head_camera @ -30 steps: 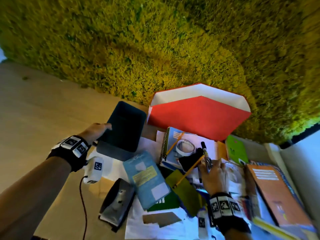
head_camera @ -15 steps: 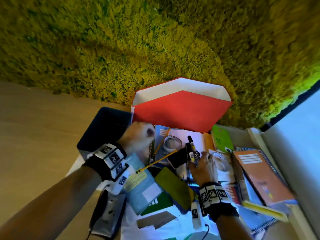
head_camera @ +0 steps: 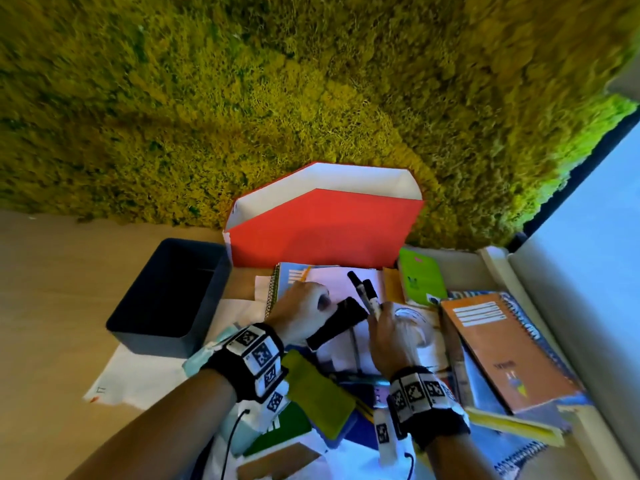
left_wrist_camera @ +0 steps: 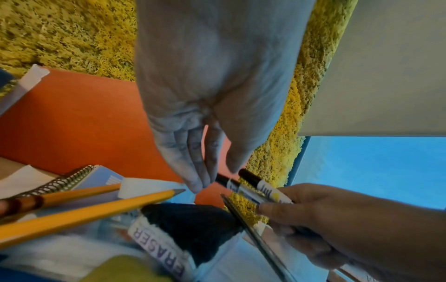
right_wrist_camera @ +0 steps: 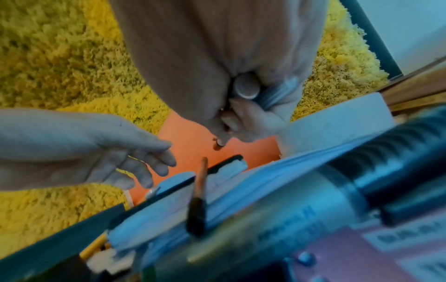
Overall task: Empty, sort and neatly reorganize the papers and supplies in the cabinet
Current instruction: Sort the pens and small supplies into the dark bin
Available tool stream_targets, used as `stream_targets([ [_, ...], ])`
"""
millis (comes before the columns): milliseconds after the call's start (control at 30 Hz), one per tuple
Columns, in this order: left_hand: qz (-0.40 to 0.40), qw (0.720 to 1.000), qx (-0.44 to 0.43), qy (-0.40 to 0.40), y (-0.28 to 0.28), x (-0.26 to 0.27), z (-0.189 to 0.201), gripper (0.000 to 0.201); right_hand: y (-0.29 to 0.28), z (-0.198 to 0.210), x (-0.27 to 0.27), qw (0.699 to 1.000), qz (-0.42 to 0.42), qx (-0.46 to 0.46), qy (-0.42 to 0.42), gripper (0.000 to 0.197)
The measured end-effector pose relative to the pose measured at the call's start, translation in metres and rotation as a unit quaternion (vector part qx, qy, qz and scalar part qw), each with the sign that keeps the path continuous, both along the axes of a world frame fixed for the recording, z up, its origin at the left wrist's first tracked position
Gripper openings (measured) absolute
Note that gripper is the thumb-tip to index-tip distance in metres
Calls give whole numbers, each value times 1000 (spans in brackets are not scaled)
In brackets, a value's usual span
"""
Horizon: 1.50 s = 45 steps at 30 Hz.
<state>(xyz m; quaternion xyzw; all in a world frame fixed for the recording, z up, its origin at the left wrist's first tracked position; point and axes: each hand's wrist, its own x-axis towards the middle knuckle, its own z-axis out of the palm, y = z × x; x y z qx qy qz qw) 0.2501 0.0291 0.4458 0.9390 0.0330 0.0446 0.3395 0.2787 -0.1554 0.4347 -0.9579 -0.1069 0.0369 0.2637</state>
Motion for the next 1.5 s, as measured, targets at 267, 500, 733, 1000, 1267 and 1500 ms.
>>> stream_targets([
  [267,42,972,-229,24,-37,12,19,59,5,12,0,926,143,326,126,6],
  [500,99,893,-438,28,-49,11,20,35,3,23,-4,869,209,386,228,15],
  [733,198,830,-521,-28,-37,5,37,33,11,9,0,907,227,326,140,21],
  [1000,323,760,-545,-149,43,-8,51,36,33,18,-5,922,250,280,89,16],
  [1267,260,898,-333,-121,100,-49,51,49,116,55,-24,944,244,215,-52,31],
  [1500,273,953,17,-128,161,-82,51,60,181,66,-32,948,272,144,-85,3],
])
